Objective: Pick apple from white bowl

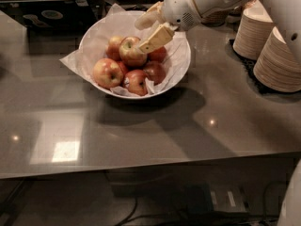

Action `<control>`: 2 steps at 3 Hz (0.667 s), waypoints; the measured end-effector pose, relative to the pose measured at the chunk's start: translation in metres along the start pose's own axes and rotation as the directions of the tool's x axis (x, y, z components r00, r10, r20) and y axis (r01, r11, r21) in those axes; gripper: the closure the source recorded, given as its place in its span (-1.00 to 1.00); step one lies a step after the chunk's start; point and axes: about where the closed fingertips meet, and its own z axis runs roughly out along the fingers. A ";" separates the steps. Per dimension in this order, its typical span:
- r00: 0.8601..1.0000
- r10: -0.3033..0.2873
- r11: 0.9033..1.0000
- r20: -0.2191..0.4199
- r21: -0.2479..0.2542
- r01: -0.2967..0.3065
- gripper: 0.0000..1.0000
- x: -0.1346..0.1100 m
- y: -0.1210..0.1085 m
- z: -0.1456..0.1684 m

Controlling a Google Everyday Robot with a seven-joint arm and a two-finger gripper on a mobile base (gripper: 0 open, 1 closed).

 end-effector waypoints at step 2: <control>0.999 0.034 0.999 -0.017 -0.012 -0.035 -0.26 0.013 0.001 0.002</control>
Offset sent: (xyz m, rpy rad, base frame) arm 0.0040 -0.0155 -0.0192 -0.0294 0.0583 -0.0344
